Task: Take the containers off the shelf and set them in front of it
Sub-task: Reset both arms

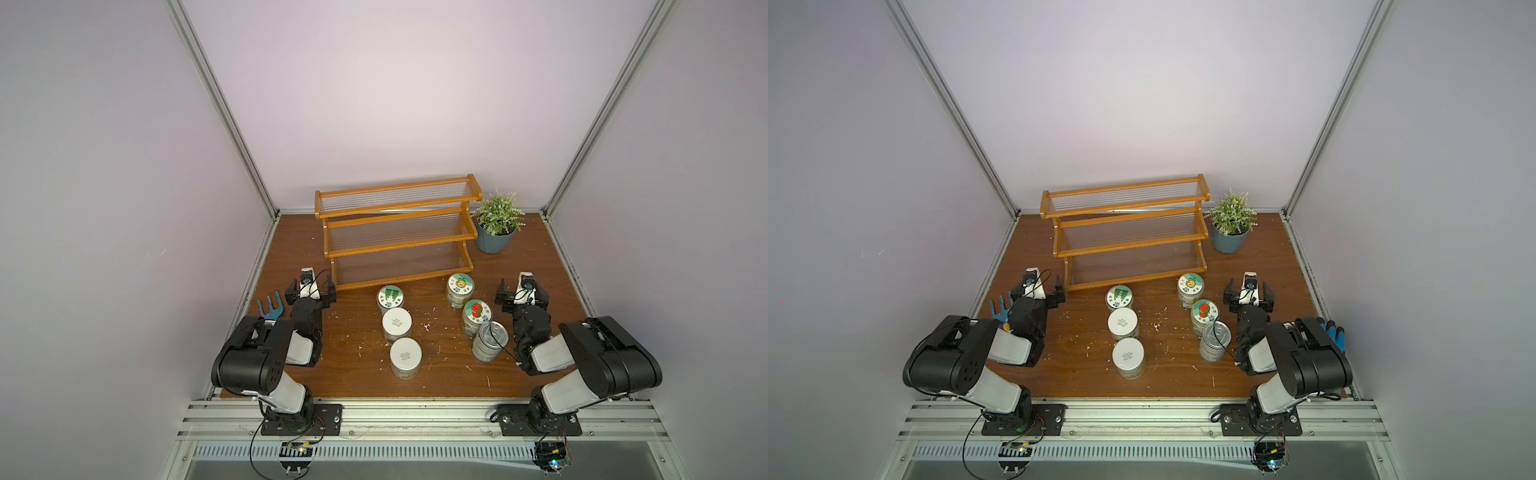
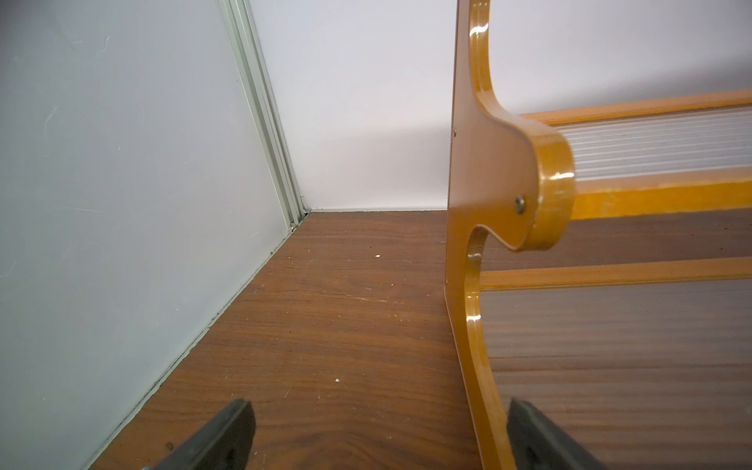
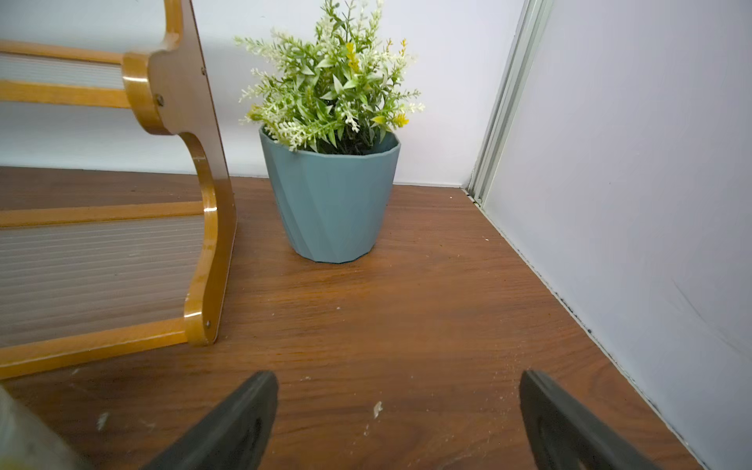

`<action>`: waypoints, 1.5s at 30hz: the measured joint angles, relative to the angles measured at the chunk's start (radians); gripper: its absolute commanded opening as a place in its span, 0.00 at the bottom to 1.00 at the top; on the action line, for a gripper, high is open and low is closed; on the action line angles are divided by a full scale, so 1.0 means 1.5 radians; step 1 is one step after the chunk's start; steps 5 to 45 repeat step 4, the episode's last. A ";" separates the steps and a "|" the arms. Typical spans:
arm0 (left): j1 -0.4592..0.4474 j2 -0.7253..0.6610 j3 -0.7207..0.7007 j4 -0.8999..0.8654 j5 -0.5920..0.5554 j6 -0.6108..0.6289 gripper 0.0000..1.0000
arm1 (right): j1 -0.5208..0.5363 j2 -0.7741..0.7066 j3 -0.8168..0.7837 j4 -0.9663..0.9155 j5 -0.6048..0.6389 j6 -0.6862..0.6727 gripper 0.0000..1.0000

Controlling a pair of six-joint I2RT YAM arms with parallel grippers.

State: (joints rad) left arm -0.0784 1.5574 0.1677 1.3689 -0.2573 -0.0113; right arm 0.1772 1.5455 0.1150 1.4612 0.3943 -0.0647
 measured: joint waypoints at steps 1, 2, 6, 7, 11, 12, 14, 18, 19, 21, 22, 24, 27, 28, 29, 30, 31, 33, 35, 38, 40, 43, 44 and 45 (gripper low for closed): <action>0.000 0.000 0.000 0.000 0.000 -0.001 1.00 | 0.000 0.000 0.005 -0.005 0.001 0.001 0.99; 0.000 0.000 0.000 0.000 0.000 -0.002 1.00 | 0.000 0.000 0.008 -0.009 0.002 0.001 0.99; 0.000 0.000 0.000 0.000 -0.001 -0.003 1.00 | 0.000 0.000 0.010 -0.014 0.003 0.002 0.99; 0.000 0.000 0.000 0.000 -0.001 -0.003 1.00 | 0.000 0.000 0.010 -0.014 0.003 0.002 0.99; 0.000 0.000 0.000 0.000 -0.001 -0.003 1.00 | 0.000 0.000 0.010 -0.014 0.003 0.002 0.99; 0.000 0.000 0.000 0.000 -0.001 -0.003 1.00 | 0.000 0.000 0.010 -0.014 0.003 0.002 0.99; 0.000 0.000 0.000 0.000 -0.001 -0.003 1.00 | 0.000 0.000 0.010 -0.014 0.003 0.002 0.99; 0.000 0.000 0.000 0.000 -0.001 -0.003 1.00 | 0.000 0.000 0.010 -0.014 0.003 0.002 0.99; 0.000 0.000 0.000 0.000 -0.001 -0.003 1.00 | 0.000 0.000 0.010 -0.014 0.003 0.002 0.99; 0.000 0.000 0.000 0.000 -0.001 -0.003 1.00 | 0.000 0.000 0.010 -0.014 0.003 0.002 0.99; 0.000 0.000 0.000 0.000 -0.001 -0.003 1.00 | 0.000 0.000 0.010 -0.014 0.003 0.002 0.99; 0.000 0.000 0.000 0.000 -0.001 -0.003 1.00 | 0.000 0.000 0.010 -0.014 0.003 0.002 0.99; 0.000 0.000 0.000 0.000 -0.001 -0.003 1.00 | 0.000 0.000 0.010 -0.014 0.003 0.002 0.99; 0.000 0.000 0.000 0.000 -0.001 -0.003 1.00 | 0.000 0.000 0.010 -0.014 0.003 0.002 0.99; 0.000 0.000 0.000 0.000 -0.001 -0.003 1.00 | 0.000 0.000 0.010 -0.014 0.003 0.002 0.99; 0.000 0.000 0.000 0.000 -0.001 -0.003 1.00 | 0.000 0.000 0.010 -0.014 0.003 0.002 0.99; 0.000 0.000 0.000 0.000 -0.001 -0.003 1.00 | 0.000 0.000 0.010 -0.014 0.003 0.002 0.99; 0.000 0.000 0.000 0.000 -0.001 -0.003 1.00 | 0.000 0.000 0.010 -0.014 0.003 0.002 0.99; 0.000 0.000 0.000 0.000 -0.001 -0.003 1.00 | 0.000 0.000 0.010 -0.014 0.003 0.002 0.99; 0.000 0.000 0.000 0.000 -0.001 -0.003 1.00 | 0.000 0.000 0.010 -0.014 0.003 0.002 0.99; 0.000 0.000 0.000 0.000 -0.001 -0.003 1.00 | 0.000 0.000 0.010 -0.014 0.003 0.002 0.99; 0.000 0.000 0.000 0.000 -0.001 -0.003 1.00 | 0.000 0.000 0.010 -0.014 0.003 0.002 0.99; 0.000 0.000 0.000 0.000 -0.001 -0.003 1.00 | 0.000 0.000 0.010 -0.014 0.003 0.002 0.99; 0.000 0.000 0.000 0.000 -0.001 -0.003 1.00 | 0.000 0.000 0.010 -0.014 0.003 0.002 0.99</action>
